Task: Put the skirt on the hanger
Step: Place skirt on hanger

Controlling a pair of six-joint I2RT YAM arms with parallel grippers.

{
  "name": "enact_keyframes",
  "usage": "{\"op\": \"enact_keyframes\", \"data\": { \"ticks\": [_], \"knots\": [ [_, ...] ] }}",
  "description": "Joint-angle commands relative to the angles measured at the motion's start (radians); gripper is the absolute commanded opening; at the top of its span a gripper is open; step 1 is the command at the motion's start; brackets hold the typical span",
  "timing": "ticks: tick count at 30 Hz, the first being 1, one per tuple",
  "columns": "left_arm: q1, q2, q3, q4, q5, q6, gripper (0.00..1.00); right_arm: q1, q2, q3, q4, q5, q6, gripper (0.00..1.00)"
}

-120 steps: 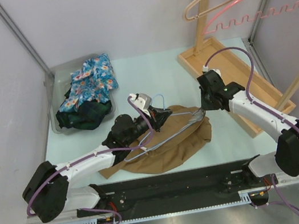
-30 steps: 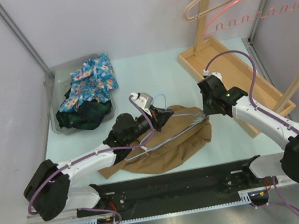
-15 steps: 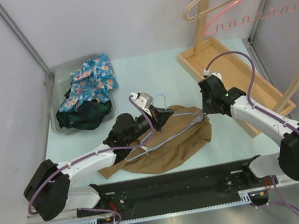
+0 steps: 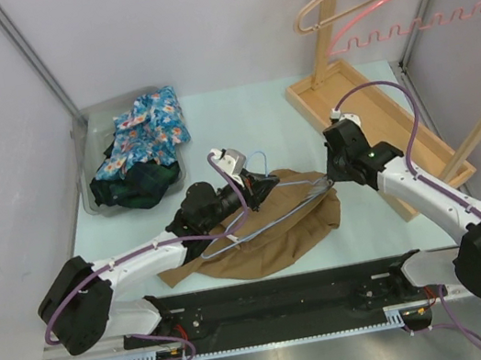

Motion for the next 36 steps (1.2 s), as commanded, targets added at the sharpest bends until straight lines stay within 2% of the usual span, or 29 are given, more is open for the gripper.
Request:
{"op": "enact_keyframes", "data": {
  "ticks": [1, 16, 25, 30, 36],
  "knots": [
    [-0.012, -0.014, 0.038, 0.052, 0.034, 0.0, 0.0, -0.003, -0.024, 0.021, 0.04, -0.04, 0.018, 0.0],
    [-0.034, 0.006, 0.059, 0.041, 0.04, 0.014, 0.0, 0.027, -0.067, 0.027, 0.145, -0.285, -0.008, 0.0],
    [-0.037, 0.002, 0.066, 0.046, 0.032, 0.015, 0.0, 0.043, -0.044, 0.029, 0.137, -0.329, -0.01, 0.0],
    [-0.037, -0.001, 0.067, 0.057, 0.015, 0.009, 0.0, 0.043, -0.079, 0.029, 0.129, -0.391, -0.016, 0.0],
    [-0.037, 0.006, 0.076, 0.069, -0.015, 0.008, 0.0, 0.043, -0.126, 0.03, 0.063, -0.392, -0.019, 0.0]
  ]
}}
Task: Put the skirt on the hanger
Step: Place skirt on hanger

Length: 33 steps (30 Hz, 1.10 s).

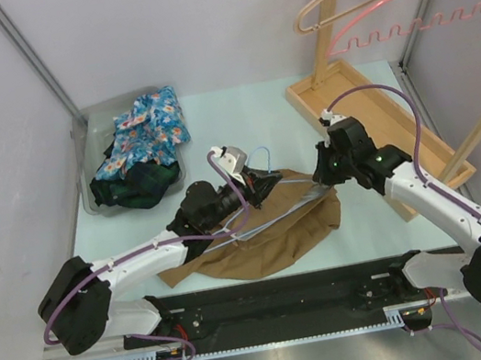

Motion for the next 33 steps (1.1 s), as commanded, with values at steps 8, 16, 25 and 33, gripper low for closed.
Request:
{"op": "enact_keyframes", "data": {
  "ticks": [8, 16, 25, 33],
  "knots": [
    [-0.018, -0.012, 0.062, 0.077, 0.005, -0.019, 0.0, 0.004, -0.116, 0.061, 0.032, -0.072, 0.054, 0.0],
    [-0.018, -0.089, 0.042, 0.089, 0.009, -0.036, 0.0, -0.01, -0.106, 0.092, 0.016, -0.067, 0.075, 0.0],
    [-0.018, -0.152, 0.022, 0.1, -0.009, -0.031, 0.0, -0.017, -0.105, 0.131, 0.033, -0.118, 0.097, 0.0],
    [-0.024, -0.091, 0.068, 0.155, -0.006, -0.011, 0.0, -0.019, -0.102, 0.15, 0.069, -0.149, 0.164, 0.15]
  ]
}}
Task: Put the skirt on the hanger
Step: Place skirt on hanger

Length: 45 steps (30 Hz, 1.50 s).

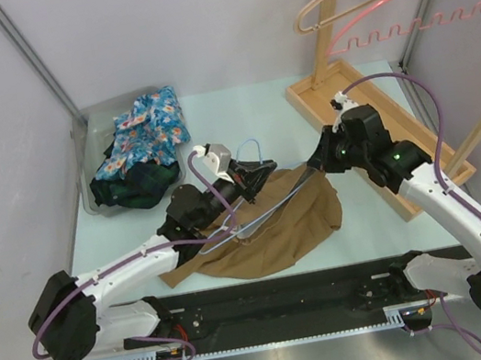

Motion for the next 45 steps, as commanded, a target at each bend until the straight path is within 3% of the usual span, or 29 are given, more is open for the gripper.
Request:
{"op": "enact_keyframes", "data": {
  "ticks": [1, 2, 5, 9, 16, 18, 25, 30, 32, 38, 45],
  "knots": [
    [-0.026, 0.013, 0.059, 0.11, 0.021, -0.005, 0.0, 0.009, -0.019, 0.061, 0.076, -0.055, 0.059, 0.21],
    [-0.026, 0.01, 0.057, 0.11, 0.013, 0.005, 0.0, 0.007, -0.025, 0.061, 0.064, -0.031, 0.061, 0.33],
    [-0.026, -0.007, 0.057, 0.11, -0.011, 0.02, 0.0, 0.001, -0.044, 0.065, 0.033, 0.006, 0.065, 0.41],
    [-0.026, -0.013, 0.06, 0.139, -0.017, 0.015, 0.0, -0.014, -0.073, 0.071, 0.013, 0.037, 0.072, 0.41],
    [-0.026, -0.024, 0.071, 0.119, -0.036, 0.024, 0.0, -0.045, -0.179, 0.087, -0.048, 0.281, 0.093, 0.43],
    [-0.026, -0.029, 0.094, 0.09, -0.037, 0.035, 0.0, -0.063, -0.19, 0.094, -0.051, 0.284, 0.057, 0.45],
    [-0.024, -0.059, 0.196, -0.088, 0.019, 0.168, 0.0, -0.063, -0.159, 0.15, 0.083, -0.001, -0.164, 0.5],
    [-0.023, -0.085, 0.312, -0.313, 0.113, 0.31, 0.0, -0.059, -0.135, 0.189, 0.223, -0.32, -0.341, 0.64],
    [-0.015, -0.101, 0.351, -0.384, 0.119, 0.348, 0.0, -0.051, -0.124, 0.226, 0.222, -0.369, -0.39, 0.71],
    [0.087, -0.176, 0.442, -0.571, 0.268, 0.359, 0.0, -0.051, -0.096, 0.321, 0.125, -0.538, -0.552, 0.72],
    [0.223, -0.185, 0.56, -0.699, 0.574, 0.244, 0.0, -0.048, 0.027, 0.487, -0.135, -0.826, -0.723, 0.73]
  ]
}}
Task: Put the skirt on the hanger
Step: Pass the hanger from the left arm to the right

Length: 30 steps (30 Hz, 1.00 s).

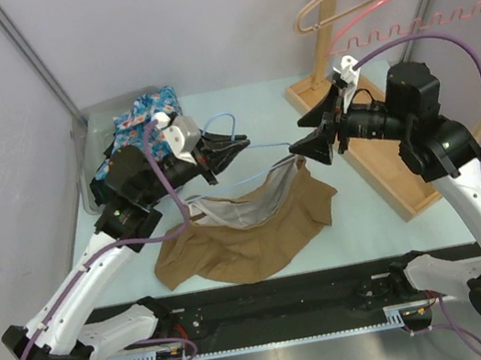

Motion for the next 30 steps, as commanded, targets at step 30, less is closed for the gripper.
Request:
{"op": "enact_keyframes", "data": {
  "ticks": [30],
  "knots": [
    [0.085, 0.004, 0.032, 0.194, 0.407, -0.345, 0.0, 0.314, 0.262, 0.24, -0.16, -0.089, -0.166, 0.42]
  ]
}}
